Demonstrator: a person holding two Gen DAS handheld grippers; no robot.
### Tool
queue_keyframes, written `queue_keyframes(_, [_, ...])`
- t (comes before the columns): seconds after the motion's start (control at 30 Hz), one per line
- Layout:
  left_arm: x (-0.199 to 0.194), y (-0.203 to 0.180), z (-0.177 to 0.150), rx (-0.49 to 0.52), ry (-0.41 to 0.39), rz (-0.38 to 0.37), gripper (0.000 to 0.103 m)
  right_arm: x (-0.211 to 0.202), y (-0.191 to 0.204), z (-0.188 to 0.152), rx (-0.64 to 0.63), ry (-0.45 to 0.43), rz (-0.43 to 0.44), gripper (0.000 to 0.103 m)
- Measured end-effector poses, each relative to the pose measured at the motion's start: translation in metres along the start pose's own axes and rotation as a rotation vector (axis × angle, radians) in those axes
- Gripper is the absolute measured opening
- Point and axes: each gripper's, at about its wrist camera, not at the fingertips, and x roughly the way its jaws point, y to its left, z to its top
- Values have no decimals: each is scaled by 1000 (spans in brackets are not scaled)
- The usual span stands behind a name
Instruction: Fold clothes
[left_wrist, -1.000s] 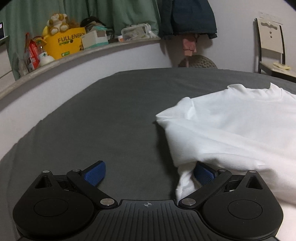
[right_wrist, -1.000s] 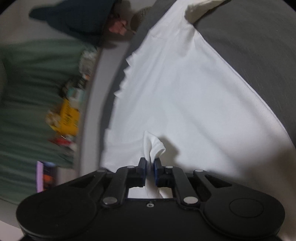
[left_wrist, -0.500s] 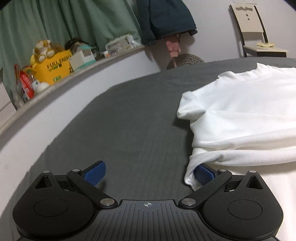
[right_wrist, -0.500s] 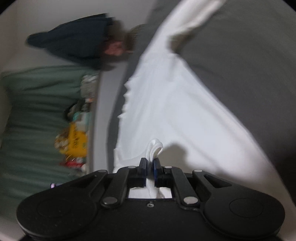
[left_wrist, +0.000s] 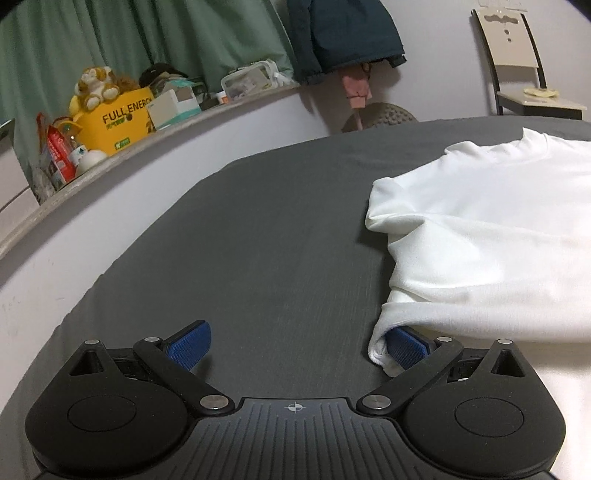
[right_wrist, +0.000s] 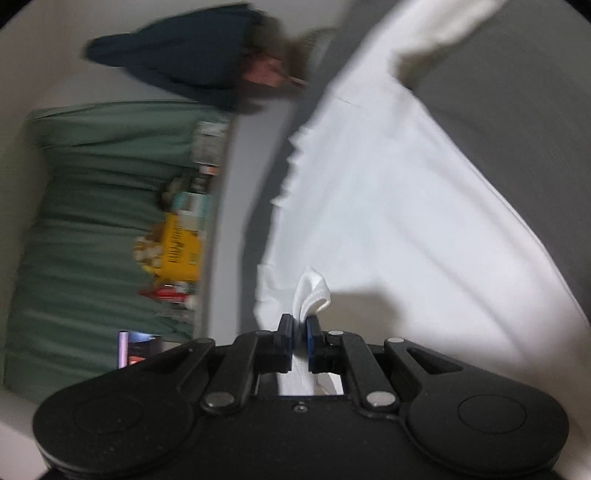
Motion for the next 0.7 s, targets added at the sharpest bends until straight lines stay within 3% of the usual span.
queue_keyframes(0.13, [0, -6, 2, 29, -1, 9, 103, -2, 16, 4, 14, 31, 130, 8])
queue_keyframes(0.2, [-3, -11, 1, 48, -8, 16, 103, -7, 24, 8, -16, 21, 149, 7])
queue_keyframes(0.27, [-5, -16, 1, 63, -10, 25, 103, -7, 22, 11, -31, -1, 93, 7])
queue_keyframes(0.43, [-11, -20, 5, 71, 13, 38, 103, 7, -27, 13, 97, 6, -96, 8])
queue_keyframes(0.53, [-15, -18, 10, 73, 35, 29, 103, 7, -48, 6, 153, 17, -154, 8])
queue_keyframes(0.7, [-36, -5, 7, 64, 58, 10, 103, -1, -49, -5, 124, 1, -211, 8])
